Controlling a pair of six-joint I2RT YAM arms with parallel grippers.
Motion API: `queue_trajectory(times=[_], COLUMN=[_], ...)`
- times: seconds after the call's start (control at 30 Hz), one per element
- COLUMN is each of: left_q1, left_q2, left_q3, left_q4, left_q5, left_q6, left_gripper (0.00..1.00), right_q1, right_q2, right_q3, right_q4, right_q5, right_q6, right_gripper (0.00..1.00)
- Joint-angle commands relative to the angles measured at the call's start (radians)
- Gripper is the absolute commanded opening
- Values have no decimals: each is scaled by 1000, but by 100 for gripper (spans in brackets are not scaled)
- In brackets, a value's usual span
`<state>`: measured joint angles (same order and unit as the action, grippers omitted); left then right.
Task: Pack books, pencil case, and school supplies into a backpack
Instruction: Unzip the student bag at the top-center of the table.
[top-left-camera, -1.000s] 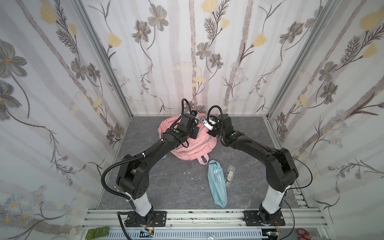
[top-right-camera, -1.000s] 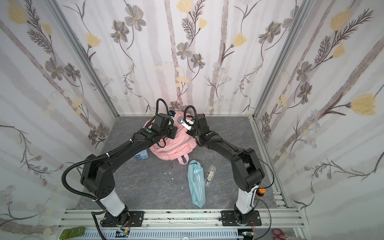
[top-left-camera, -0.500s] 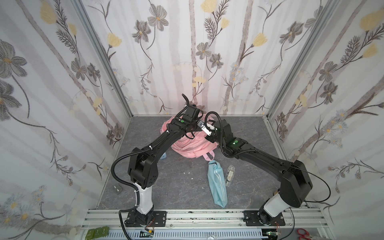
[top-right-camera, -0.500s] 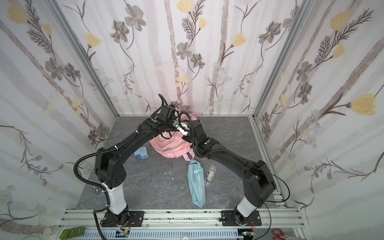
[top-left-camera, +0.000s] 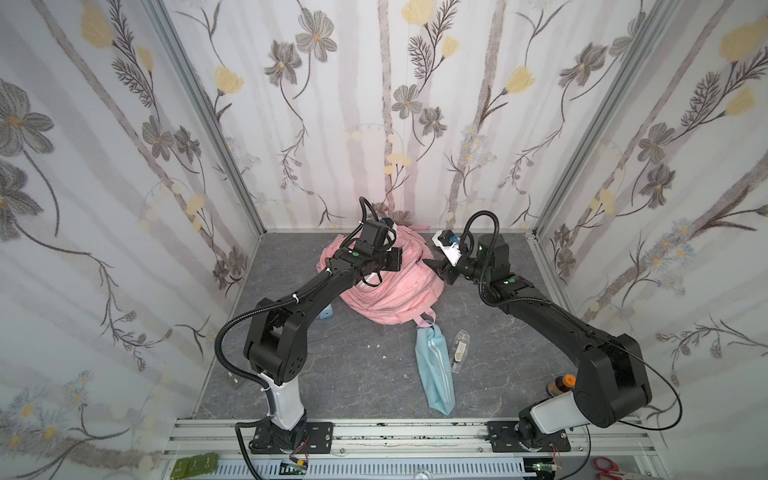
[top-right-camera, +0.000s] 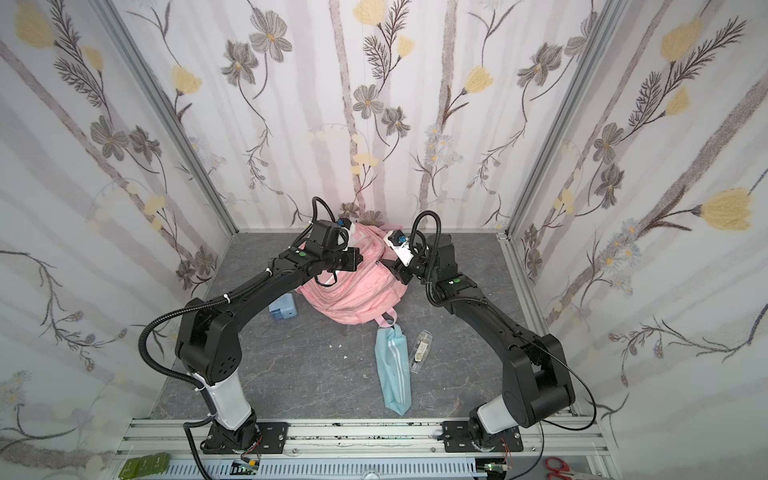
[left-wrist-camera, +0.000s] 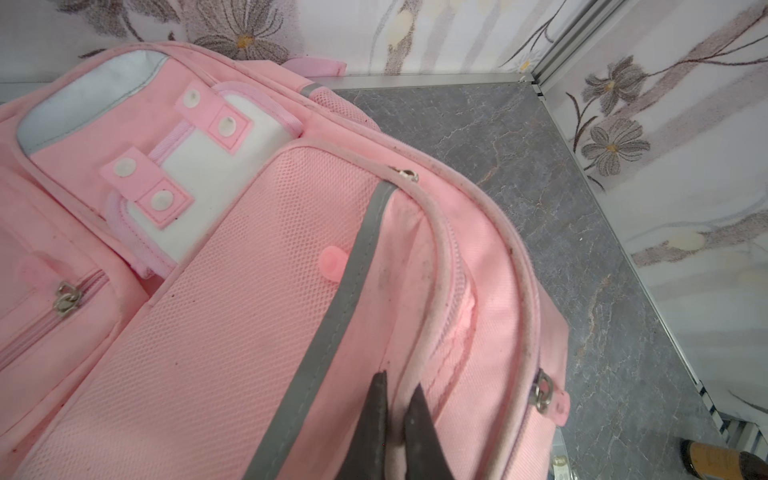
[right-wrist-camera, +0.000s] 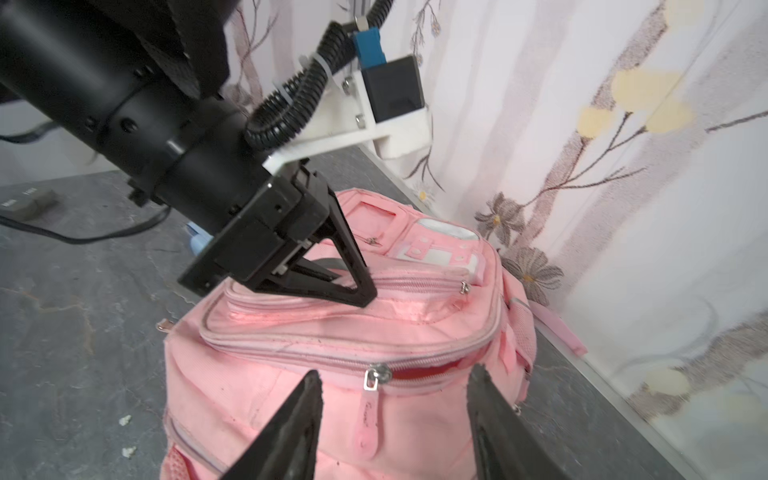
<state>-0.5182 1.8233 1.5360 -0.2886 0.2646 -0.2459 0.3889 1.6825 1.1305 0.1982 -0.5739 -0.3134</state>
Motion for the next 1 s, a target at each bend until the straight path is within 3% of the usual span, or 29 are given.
queue_trajectory(times=[0.0,0.07,0.13,0.33,0.53,0.63,0.97], left_q1=[4,8,9,10,9,7,-3], left_q2=[-9,-7,-4,7,26,28,9], left_q3=[1,4,12,31,49,43,12], left_q4=[97,94,94,87,32,32,45], left_q5=[105,124,103,61,-59,-50,-48], left_q6=[51,58,32,-46,-238,-286,-274], left_gripper=[0,0,0,0,0,0,0], right_q1=[-33,-55,-54,2,121,143,127], right_q2=[51,109,160,199,134,109,37], right_q3=[41,81,132,140,21,-26,-117], right_q4=[70,95,41,-39,3,42,89], right_q5=[-201,-310,-306,-116,242,331,333], right_q6=[64,87,84,81,17,16,-20], right_gripper=[56,55,53,48,53,52,49])
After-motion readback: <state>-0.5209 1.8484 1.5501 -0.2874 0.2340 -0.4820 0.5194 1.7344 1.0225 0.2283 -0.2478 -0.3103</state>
